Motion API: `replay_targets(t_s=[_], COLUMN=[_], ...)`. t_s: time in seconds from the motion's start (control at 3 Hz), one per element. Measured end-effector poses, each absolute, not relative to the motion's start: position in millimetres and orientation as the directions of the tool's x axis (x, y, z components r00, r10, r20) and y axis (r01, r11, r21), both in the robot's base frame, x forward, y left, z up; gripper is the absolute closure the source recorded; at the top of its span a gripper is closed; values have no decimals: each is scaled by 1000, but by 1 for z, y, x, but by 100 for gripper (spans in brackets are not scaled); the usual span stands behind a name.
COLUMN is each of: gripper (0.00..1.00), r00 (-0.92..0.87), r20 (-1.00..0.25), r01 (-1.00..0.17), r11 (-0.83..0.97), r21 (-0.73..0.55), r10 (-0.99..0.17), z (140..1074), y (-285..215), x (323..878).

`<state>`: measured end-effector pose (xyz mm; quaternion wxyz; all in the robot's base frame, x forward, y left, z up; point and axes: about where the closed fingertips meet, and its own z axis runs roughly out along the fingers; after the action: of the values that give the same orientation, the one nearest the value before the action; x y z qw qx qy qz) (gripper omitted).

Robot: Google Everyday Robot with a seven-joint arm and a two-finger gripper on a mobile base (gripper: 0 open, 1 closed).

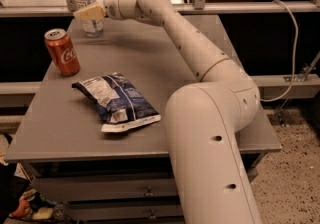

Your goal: Knock blue plastic bottle over

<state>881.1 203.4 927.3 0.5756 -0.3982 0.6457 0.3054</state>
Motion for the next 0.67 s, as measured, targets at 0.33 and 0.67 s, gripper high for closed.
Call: replay_targets(t_s=[0.33,0.67], gripper=[39,61], r00=[-22,-23], r20=[-986,-986], r01=[-868,-870], r11=[493,489], r21=[-62,-61], r10=[-163,-164], z=[926,924], y=[207,210], x=[880,880])
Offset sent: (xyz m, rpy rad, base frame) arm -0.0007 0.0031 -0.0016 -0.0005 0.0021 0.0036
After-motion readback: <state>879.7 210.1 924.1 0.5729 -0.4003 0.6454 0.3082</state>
